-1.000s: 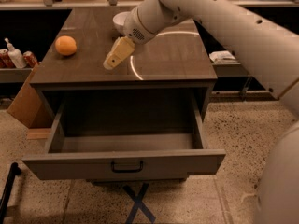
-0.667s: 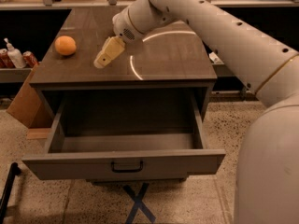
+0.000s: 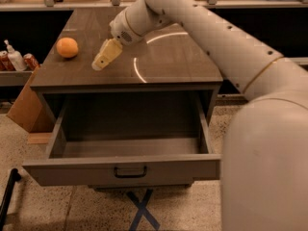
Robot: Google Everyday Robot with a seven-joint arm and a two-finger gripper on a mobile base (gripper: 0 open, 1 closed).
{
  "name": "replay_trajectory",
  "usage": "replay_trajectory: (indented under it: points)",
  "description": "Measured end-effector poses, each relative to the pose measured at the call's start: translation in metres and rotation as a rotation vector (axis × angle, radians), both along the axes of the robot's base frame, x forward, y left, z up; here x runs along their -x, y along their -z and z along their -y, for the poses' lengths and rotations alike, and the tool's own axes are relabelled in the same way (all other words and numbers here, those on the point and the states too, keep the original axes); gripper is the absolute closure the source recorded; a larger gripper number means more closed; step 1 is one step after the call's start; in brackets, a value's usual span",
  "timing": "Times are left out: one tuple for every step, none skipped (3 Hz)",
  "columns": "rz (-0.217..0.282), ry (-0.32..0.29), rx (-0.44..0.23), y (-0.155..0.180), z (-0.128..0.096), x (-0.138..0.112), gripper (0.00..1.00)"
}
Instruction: Place orange into top drawer
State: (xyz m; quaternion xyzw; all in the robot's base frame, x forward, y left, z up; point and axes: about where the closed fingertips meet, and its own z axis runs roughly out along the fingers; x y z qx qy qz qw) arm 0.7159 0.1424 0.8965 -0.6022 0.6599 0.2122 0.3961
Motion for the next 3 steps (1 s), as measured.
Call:
replay_trajectory:
  points:
    - [0.02,-0.056,-0.018,0.001,-0.034,-0.017,0.0]
    - [0.029,-0.052,-0.035,0.005,-0.062,-0.033,0.0]
    - [0.034,-0.023,-0.077,0.001,-0.082,-0.048,0.0]
